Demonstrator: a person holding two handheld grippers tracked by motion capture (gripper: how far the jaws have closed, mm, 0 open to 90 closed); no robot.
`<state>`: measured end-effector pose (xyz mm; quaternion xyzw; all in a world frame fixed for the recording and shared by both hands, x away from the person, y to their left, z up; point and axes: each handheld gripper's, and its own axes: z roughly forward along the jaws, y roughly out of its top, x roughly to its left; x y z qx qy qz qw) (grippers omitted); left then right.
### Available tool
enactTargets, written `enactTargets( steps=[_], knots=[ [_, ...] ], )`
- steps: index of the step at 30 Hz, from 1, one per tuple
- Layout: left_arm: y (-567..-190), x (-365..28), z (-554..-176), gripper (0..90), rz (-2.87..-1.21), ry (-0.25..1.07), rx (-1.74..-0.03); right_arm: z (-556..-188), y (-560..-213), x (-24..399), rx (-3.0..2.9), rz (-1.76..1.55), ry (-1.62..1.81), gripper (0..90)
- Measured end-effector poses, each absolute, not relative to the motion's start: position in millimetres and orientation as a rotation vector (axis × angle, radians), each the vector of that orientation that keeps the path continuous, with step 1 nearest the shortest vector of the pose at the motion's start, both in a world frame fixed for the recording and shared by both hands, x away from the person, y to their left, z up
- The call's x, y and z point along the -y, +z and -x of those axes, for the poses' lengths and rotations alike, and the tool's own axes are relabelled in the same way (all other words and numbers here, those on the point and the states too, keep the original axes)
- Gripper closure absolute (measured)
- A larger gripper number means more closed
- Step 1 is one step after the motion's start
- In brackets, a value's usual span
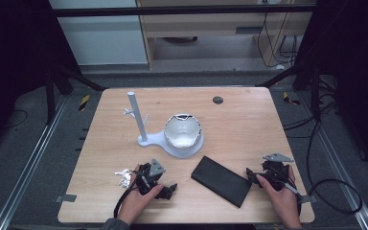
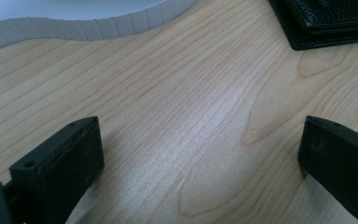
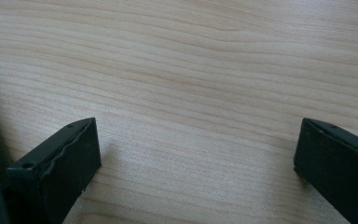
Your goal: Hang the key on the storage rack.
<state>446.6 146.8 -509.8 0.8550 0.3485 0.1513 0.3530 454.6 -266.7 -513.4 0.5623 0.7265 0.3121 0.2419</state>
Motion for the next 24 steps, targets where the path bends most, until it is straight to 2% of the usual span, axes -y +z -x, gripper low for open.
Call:
enactTargets(
  steps=[2,4,8,13,19,24],
  knots=[
    [-509,-147,-447,0.0,-2.219,0.388,-0.889,-455,-513,267,-1.986,-1.538,0.854,0.7],
    [-507,-148,-448,4.0,-2.240,0.381,-0.885,-454,-513,267,-1.988,-1.536,0.852,0.7],
    [-490,-152,-449,4.2,-2.331,0.399,-0.881,-454,-513,267,-1.988,-1.539,0.855,0.7],
    [-463,-164,-457,4.6,-2.400,0.415,-0.964,-454,-513,267,-1.988,-1.537,0.858,0.7],
    [-436,-185,-462,5.1,-2.404,0.478,-1.068,-456,-513,267,-1.987,-1.539,0.854,0.6],
    [-425,-206,-456,4.9,-2.398,0.479,-1.141,-462,-513,267,-1.982,-1.543,0.847,0.5]
  ],
)
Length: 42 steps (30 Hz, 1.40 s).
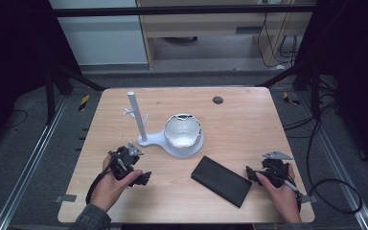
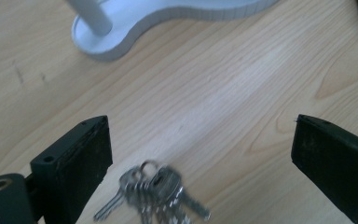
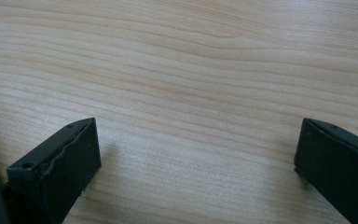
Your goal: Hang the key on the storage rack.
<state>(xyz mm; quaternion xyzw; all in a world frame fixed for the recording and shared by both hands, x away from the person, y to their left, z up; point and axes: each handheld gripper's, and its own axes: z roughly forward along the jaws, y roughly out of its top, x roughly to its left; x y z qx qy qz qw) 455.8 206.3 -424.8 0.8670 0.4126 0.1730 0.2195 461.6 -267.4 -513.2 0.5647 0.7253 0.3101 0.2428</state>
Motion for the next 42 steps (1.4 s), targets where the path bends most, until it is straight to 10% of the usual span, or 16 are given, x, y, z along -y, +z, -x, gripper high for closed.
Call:
enactTargets(
  steps=[16,25,42],
  knots=[
    [-427,-246,-450,9.5,-2.356,0.412,-1.270,-460,-513,268,-1.982,-1.544,0.855,0.7],
    [-433,-244,-454,30.9,-2.417,0.377,-1.265,-460,-513,268,-1.985,-1.540,0.852,0.6],
    [-461,-239,-461,43.8,-2.478,0.258,-1.294,-460,-513,268,-1.985,-1.540,0.852,0.7]
  ],
)
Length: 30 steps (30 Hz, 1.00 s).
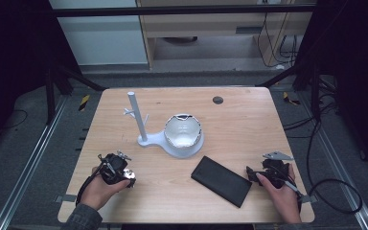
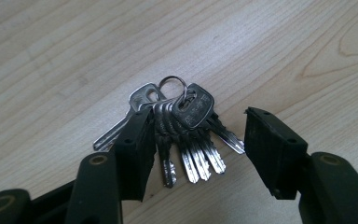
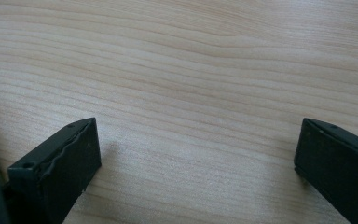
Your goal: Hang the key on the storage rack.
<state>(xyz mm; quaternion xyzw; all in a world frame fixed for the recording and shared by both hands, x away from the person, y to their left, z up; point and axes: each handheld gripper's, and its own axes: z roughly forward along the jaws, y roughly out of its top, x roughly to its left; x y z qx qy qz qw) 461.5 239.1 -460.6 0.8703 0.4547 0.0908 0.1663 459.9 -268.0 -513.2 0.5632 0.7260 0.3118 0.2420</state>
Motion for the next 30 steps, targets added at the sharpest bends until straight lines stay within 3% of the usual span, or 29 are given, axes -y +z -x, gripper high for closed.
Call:
enactTargets(
  steps=[9,23,30],
  knots=[
    [-466,-240,-463,48.9,-2.483,0.260,-1.300,-460,-513,268,-1.985,-1.540,0.853,0.6],
    [-462,-254,-469,64.2,-2.514,0.304,-1.258,-460,-513,267,-1.991,-1.535,0.855,0.7],
    [-458,-245,-464,62.7,-2.499,0.275,-1.235,-460,-513,267,-1.992,-1.534,0.856,0.6]
  ],
)
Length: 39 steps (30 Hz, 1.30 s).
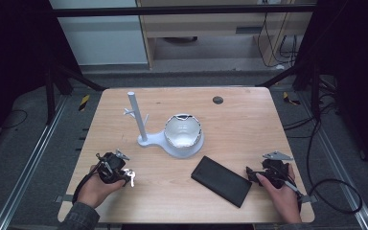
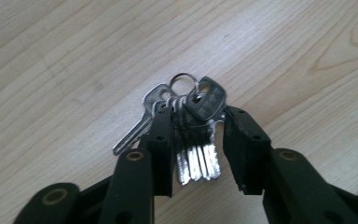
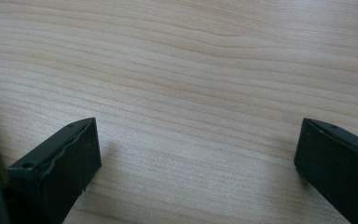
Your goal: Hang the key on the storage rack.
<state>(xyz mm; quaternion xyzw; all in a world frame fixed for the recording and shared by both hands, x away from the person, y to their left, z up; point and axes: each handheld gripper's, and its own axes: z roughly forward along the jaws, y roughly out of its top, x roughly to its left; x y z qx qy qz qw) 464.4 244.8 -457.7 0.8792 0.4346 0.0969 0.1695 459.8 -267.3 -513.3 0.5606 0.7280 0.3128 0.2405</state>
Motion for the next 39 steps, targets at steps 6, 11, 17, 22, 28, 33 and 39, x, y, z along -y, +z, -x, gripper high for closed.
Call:
enactTargets(
  steps=[6,11,17,22,28,33,39],
  knots=[
    [-458.6,-238.1,-468.7,49.6,-2.478,0.260,-1.263,-459.8,-513.3,267.4,-1.996,-1.527,0.855,0.6],
    [-462.6,-237.1,-472.0,45.6,-2.491,0.272,-1.283,-459.8,-513.4,267.3,-1.997,-1.527,0.857,0.6],
    [-466.4,-239.0,-473.4,47.0,-2.509,0.283,-1.280,-459.7,-513.3,267.1,-2.000,-1.524,0.859,0.6],
    [-466.1,-241.4,-473.9,57.9,-2.540,0.321,-1.259,-459.7,-513.4,267.1,-2.001,-1.522,0.859,0.7],
    [-464.7,-241.3,-472.0,69.4,-2.550,0.323,-1.229,-459.5,-513.1,266.6,-2.003,-1.526,0.863,0.7],
    [-459.8,-241.1,-469.2,77.6,-2.536,0.324,-1.200,-459.3,-513.1,266.4,-2.005,-1.524,0.867,0.7],
    [-459.6,-237.6,-465.3,83.8,-2.576,0.328,-1.163,-459.3,-513.0,266.3,-2.008,-1.522,0.869,0.7]
  ],
)
